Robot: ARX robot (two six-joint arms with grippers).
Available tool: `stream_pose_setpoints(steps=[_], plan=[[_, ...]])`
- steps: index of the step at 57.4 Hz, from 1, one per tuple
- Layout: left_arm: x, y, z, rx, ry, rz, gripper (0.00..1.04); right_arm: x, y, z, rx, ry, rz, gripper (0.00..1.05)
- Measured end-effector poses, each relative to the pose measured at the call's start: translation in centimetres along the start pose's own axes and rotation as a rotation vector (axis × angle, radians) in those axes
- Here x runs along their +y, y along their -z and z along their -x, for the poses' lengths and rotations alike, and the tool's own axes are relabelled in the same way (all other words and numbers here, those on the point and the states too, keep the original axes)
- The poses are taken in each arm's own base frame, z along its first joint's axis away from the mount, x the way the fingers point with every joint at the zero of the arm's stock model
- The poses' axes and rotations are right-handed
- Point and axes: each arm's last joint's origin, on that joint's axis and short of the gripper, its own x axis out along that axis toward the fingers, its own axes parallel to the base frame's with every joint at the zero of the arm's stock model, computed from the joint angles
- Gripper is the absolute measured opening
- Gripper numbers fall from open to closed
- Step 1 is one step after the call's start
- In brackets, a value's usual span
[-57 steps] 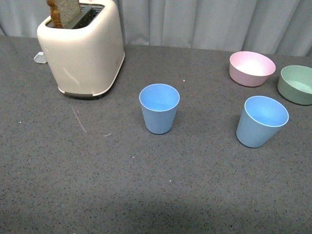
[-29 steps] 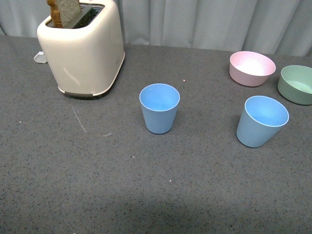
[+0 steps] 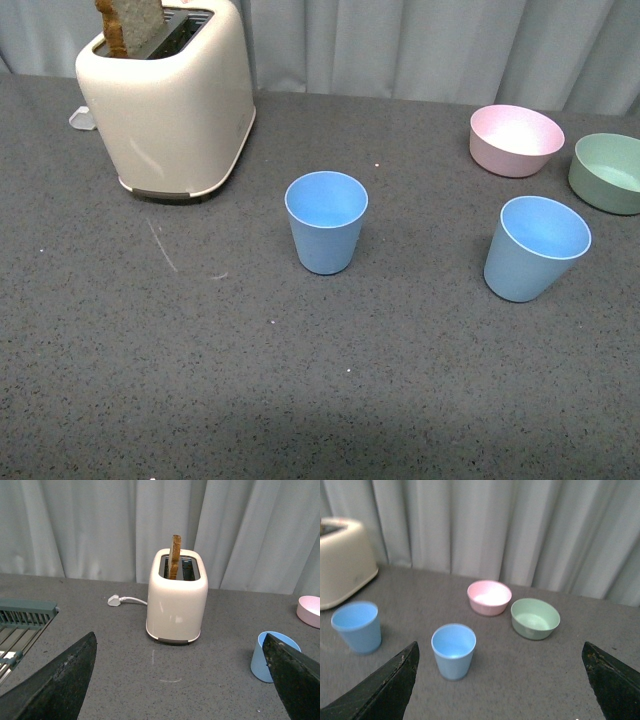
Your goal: Stack blue cups with both arms
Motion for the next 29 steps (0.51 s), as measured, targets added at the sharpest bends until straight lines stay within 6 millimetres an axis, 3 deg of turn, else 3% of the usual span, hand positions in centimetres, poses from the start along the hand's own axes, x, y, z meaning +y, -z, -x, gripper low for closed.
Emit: stream_pose_setpoints(steps=[11, 18, 29], plan=[[0.0, 0.0, 0.0, 0.0, 0.0, 0.0, 0.98, -0.2, -1.0, -3.2, 0.094, -0.018, 0.048, 0.95], [0.0, 0.0, 0.0, 0.0, 0.0, 0.0, 0.98, -0.6, -2.0, -8.3, 0.158, -0.028, 0.017, 0.95], [0.0, 0.0, 0.0, 0.0, 0.0, 0.0, 0.98, -0.5, -0.4, -14.5, 0.408, -0.066, -0.078, 0.95]])
